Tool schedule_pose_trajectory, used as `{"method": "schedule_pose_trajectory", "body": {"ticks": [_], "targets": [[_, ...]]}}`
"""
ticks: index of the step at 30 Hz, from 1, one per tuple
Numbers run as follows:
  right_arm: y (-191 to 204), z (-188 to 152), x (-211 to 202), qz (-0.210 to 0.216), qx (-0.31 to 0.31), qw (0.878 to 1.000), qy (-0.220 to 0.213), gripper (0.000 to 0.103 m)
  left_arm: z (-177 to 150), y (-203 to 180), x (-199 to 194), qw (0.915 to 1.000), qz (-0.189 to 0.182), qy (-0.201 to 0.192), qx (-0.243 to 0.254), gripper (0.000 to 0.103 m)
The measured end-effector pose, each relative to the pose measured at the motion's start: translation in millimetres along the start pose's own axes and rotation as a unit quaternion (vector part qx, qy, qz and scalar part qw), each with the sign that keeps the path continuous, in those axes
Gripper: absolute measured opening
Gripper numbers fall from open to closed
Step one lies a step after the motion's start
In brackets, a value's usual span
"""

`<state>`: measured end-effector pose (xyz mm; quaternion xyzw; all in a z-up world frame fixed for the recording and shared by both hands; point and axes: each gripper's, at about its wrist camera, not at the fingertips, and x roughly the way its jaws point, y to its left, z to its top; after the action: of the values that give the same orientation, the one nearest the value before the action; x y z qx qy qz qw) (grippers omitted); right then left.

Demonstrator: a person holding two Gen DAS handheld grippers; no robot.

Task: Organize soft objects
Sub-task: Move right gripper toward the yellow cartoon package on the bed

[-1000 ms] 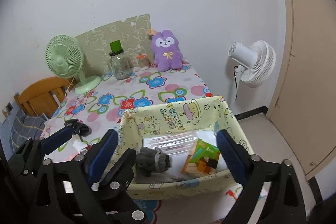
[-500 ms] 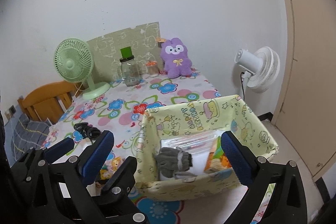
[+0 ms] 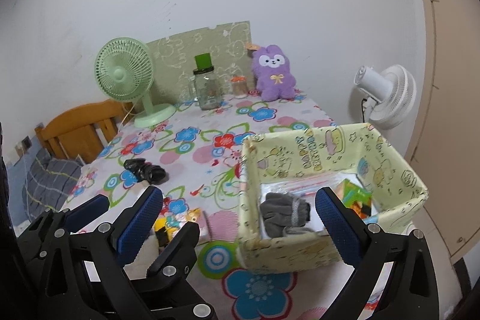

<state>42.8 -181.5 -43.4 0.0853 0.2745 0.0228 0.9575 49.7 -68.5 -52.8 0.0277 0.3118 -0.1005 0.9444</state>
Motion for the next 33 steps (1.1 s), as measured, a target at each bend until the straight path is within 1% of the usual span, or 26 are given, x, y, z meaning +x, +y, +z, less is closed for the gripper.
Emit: {"method": "schedule_pose_trajectory", "body": {"ticks": [8,16,20,23,33], "targets": [[17.2,-12.0,1.0,0.003,-0.008,1.000,-0.001,0.102,-11.9,17.8,-0.5,0.9999,0.005,0.008,-0.009,0.101],[36.0,-23.5,6.4,0.004,-0.024,1.000,0.005,0.102,-26.0,35.6,3.2,0.9995,0.004,0.024,-0.020,0.101],[45.0,-31.1,7.7,0.012,-0.030,0.999,0.002,0.102,-35.7,46.1,3.6,0.9990,0.006,0.032,-0.030,0.101],[53.1,-36.5,9.1,0.009,-0.039,0.999,0.000,0.101,-42.4,53.4,6.0,0.9984,0.006,0.042,-0.037,0.101],[68.4,-47.1,21.8,0.027,-0.043,0.998,0.025,0.098,-54.8,70.3,12.1,0.9969,0.005,0.060,-0.051,0.101]]}}
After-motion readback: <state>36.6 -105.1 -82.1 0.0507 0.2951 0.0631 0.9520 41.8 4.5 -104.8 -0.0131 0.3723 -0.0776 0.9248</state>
